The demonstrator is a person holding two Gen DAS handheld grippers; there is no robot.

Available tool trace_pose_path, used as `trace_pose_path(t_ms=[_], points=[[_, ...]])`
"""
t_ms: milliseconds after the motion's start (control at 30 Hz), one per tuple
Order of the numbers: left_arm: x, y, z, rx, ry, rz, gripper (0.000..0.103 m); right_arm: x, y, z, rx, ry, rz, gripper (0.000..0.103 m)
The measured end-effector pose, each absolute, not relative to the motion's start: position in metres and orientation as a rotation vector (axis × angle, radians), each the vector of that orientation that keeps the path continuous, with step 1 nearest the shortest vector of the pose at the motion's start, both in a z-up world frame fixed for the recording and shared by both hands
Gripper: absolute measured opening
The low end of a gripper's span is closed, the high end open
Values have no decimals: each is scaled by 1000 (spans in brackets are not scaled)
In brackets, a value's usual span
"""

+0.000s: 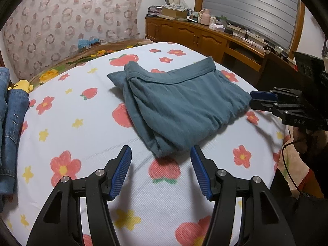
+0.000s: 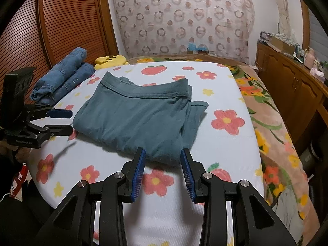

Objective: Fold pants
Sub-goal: 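Move both grippers to the folded edge of the shorts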

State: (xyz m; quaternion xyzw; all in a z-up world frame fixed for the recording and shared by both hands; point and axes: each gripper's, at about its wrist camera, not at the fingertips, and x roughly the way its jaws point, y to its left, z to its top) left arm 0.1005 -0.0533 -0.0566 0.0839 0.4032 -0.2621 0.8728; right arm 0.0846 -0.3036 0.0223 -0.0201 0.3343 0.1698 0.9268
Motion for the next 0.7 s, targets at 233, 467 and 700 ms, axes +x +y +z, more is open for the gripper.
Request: trace_pose_path(t_ms=[233,467,700], points=[[95,-57,-59,172,842,-586,22,85,-304,20,-34,694,347,37],[101,-52,-55,154,826,-547,6,86,-305,16,-30,705,354,37],[107,-53,-56,163,842,-524,25,87,-306,15,-25,706,357,37]])
